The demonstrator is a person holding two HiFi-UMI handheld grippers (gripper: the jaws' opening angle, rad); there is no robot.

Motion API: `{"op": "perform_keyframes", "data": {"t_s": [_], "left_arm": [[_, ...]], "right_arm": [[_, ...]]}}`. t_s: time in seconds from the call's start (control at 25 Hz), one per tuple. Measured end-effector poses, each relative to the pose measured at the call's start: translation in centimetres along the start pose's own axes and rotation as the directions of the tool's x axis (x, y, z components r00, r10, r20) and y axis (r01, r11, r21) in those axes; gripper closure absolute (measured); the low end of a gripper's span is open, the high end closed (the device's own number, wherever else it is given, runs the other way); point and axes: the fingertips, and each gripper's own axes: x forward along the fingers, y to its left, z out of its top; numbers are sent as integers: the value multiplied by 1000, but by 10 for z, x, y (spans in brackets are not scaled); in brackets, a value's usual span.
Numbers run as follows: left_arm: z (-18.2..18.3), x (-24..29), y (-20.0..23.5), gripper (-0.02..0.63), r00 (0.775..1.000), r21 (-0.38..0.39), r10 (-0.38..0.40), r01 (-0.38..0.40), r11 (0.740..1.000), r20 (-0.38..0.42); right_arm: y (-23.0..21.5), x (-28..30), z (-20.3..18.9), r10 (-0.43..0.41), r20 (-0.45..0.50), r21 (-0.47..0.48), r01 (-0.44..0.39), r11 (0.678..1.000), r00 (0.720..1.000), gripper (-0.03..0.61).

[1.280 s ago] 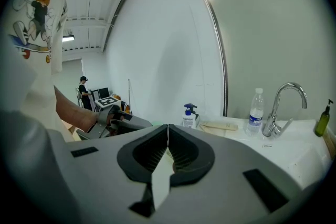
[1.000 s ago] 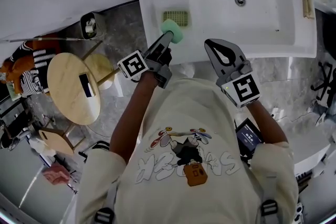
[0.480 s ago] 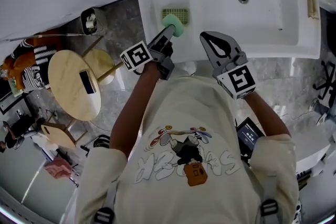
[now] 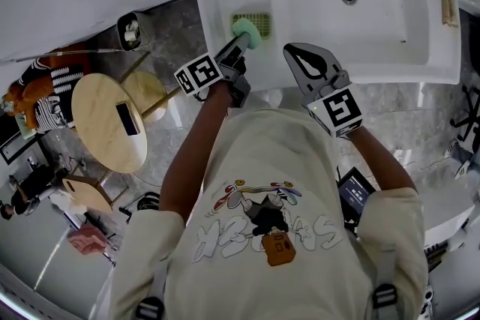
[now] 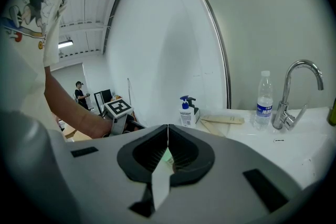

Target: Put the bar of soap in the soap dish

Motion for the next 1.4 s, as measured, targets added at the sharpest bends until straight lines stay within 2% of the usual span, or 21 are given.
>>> {"op": "perform_keyframes", "data": {"t_s": [0.28,0.6,0.8,1.0,1.12,1.4], "left_arm": [[2,5,10,508,998,70,53,-50,996,-37],[1,15,21,508,983,172,166,-151,973,-79],[7,18,25,508,967,254,234,-203,946,-97],[12,21,28,508,945,372,304,-242,896,-118],[16,24,30,508,936,398,332,-261,879,-119],[17,31,35,508,928,403,339,-254,879,-155]], "right_arm": [[-1,4,2,-2,2,9,2,1000,1000,571],[-5,2,-3,-3,3,19,3,1000,1000,571],[-5,4,1,-8,15,23,7,1000,1000,571],[-7,1,-1,-24,17,17,24,1000,1000,571],[-7,0,0,-28,18,28,27,999,999,571],[-9,-2,0,-37,19,32,36,999,999,571]]}}
